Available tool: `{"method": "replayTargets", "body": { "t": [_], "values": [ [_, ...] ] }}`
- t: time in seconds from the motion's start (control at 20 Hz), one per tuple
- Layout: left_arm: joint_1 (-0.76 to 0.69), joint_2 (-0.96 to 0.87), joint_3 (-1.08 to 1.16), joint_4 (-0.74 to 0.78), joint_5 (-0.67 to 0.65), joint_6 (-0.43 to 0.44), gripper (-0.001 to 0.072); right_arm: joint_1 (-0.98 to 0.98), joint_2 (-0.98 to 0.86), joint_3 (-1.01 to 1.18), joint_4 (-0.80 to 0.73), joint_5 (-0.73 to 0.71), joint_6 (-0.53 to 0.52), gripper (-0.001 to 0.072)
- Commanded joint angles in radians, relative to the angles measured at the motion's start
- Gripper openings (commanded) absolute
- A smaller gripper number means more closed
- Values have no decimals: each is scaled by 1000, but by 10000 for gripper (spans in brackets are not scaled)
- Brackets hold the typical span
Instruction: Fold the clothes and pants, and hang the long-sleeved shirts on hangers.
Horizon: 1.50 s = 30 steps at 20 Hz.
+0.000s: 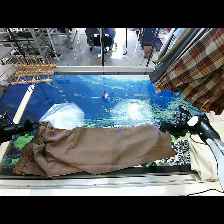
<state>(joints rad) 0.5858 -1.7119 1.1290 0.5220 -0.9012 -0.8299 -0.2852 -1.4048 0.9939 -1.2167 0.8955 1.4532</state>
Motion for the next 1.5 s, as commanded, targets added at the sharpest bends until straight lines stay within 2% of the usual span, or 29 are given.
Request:
{"method": "replayTargets", "body": {
  "t": [0.0, 0.1, 0.25, 0.3, 0.35, 0.4, 0.45, 0.5, 0.7, 0.95, 1.1, 1.3, 1.35, 1.45],
  "values": [
    [3, 0, 5, 0, 3, 9, 10, -72, -102, 92, 76, 129, -99, 670],
    [2, 1, 20, -1, -12, 13, 10, -105, -133, 94, 109, 164, -193, 670],
    [2, 3, 58, -8, -81, 27, 9, -111, -172, 95, 152, 109, -257, 669],
    [2, 3, 71, -8, -97, 27, 9, -108, -190, 95, 201, 91, -288, 667],
    [2, 3, 80, -8, -110, 27, 9, -107, -212, 95, 267, 80, -320, 633],
    [2, 5, 85, -13, -123, 26, 9, -102, -231, 95, 339, 82, -370, 498],
    [3, 8, 88, -32, -146, 26, 9, -94, -242, 95, 409, 91, -439, 207],
    [6, 18, 88, -68, -179, 26, 9, -87, -238, 96, 445, 99, -483, 27],
    [74, 152, 88, -317, -298, 26, 6, -87, -116, 209, 452, 194, -502, 20],
    [234, 492, 89, -724, -314, 27, 6, -106, 188, 462, 415, 208, -429, 20],
    [337, 655, 134, -1012, -288, 26, 6, -126, 348, 611, 310, 156, -366, 20],
    [471, 754, 276, -1437, -196, 39, 6, -206, 520, 750, 172, 21, -339, 20],
    [510, 762, 312, -1497, -193, 38, 6, -225, 550, 767, 161, -2, -340, 19],
    [579, 764, 367, -1517, -194, 38, 7, -252, 594, 780, 138, -33, -341, 20]
  ]
}}
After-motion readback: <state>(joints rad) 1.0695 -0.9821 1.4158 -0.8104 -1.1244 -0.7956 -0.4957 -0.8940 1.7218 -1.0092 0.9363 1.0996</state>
